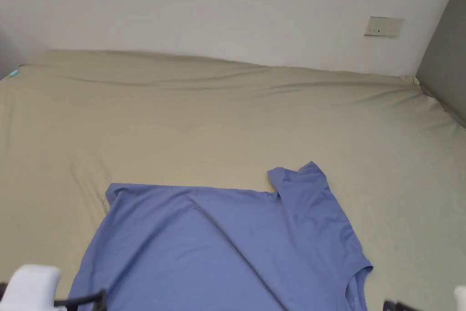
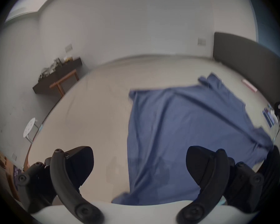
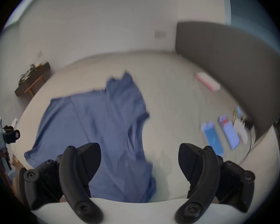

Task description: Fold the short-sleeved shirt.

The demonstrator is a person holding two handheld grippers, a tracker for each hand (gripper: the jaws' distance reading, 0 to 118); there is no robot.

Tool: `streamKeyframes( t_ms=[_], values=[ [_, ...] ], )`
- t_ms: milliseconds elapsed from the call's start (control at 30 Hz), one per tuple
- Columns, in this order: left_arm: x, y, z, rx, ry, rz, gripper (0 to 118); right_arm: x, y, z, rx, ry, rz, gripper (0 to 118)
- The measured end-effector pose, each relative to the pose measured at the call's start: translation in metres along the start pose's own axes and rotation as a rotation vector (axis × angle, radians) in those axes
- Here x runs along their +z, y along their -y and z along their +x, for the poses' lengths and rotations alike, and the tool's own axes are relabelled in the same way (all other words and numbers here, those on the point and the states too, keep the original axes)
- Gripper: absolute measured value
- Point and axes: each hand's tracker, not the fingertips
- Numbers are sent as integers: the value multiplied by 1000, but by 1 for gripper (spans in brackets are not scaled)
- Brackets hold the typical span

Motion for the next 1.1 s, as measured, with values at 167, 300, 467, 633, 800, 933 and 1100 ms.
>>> streamKeyframes(
  t_ms=[167,300,467,633,800,933,1100],
  values=[
    [28,-74,14,56,-15,299,114,46,-82,-49,138,15,336,103],
    [65,-126,32,86,11,525,112,71,-127,-87,207,-10,490,101],
    [87,-169,58,29,-9,632,32,79,-148,-129,273,-32,569,57],
    [75,-182,74,-3,15,640,0,67,-149,-147,276,-30,594,2],
    [42,-178,83,-26,35,579,0,37,-142,-155,316,-24,557,2],
    [0,-167,83,-60,36,486,0,3,-135,-150,313,-24,498,2],
    [-89,-135,67,-63,47,274,0,-47,-126,-137,290,-18,391,2]
  ],
)
